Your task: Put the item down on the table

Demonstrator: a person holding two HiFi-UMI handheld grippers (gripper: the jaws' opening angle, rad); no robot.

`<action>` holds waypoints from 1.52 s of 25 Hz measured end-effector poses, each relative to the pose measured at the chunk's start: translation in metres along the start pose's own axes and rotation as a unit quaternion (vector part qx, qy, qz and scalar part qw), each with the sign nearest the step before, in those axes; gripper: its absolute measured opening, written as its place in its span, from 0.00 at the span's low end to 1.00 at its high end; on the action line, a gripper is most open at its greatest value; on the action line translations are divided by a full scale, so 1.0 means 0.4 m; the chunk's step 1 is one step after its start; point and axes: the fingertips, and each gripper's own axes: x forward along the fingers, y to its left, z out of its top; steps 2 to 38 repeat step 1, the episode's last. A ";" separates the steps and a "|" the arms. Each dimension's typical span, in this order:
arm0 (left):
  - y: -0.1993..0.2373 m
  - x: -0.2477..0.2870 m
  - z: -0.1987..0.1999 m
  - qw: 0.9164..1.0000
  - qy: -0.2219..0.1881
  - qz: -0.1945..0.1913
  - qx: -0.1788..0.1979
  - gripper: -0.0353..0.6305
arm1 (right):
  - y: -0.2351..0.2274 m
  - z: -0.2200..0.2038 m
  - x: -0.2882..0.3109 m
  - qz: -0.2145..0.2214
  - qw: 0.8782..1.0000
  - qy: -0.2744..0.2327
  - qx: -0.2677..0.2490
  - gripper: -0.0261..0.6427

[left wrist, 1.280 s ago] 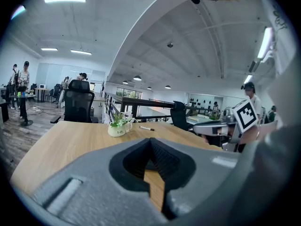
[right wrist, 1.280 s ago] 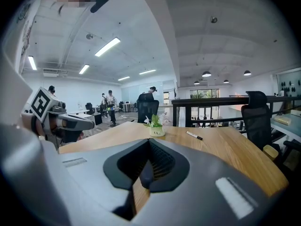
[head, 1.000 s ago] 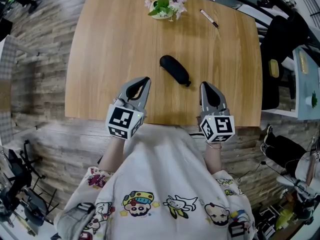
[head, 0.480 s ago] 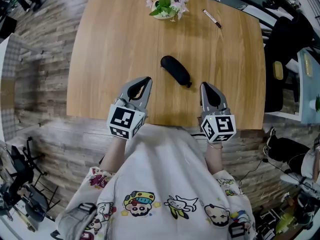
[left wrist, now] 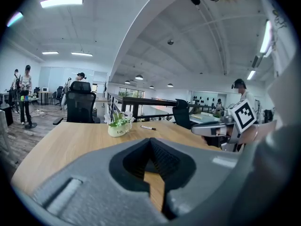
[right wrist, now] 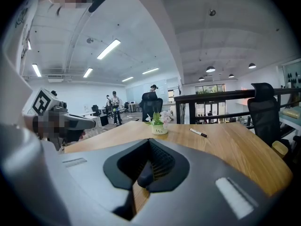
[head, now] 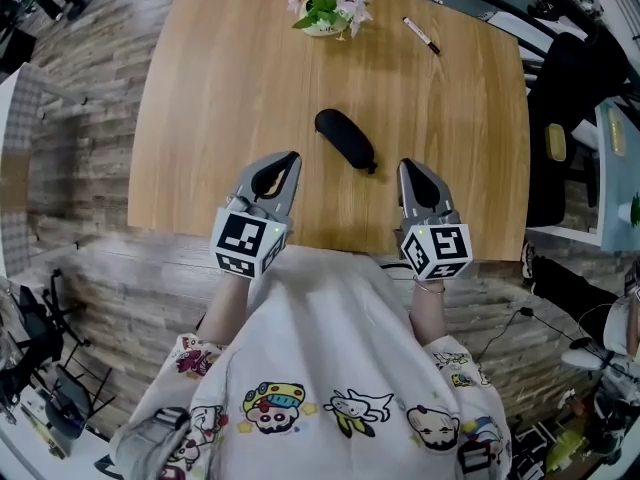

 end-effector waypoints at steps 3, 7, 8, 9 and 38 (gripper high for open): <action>-0.001 -0.001 0.000 1.000 -0.001 0.001 0.000 0.05 | -0.001 -0.001 0.001 0.001 1.000 -0.001 0.002 0.05; -0.001 -0.001 0.000 1.000 -0.001 0.001 0.000 0.05 | -0.001 -0.001 0.001 0.001 1.000 -0.001 0.002 0.05; -0.001 -0.001 0.000 1.000 -0.001 0.001 0.000 0.05 | -0.001 -0.001 0.001 0.001 1.000 -0.001 0.002 0.05; -0.001 -0.001 0.000 1.000 -0.001 0.001 0.000 0.05 | -0.001 -0.001 0.001 0.001 1.000 -0.001 0.002 0.05; -0.001 -0.001 0.000 1.000 -0.001 0.001 0.000 0.05 | -0.001 -0.001 0.001 0.001 1.000 -0.001 0.002 0.05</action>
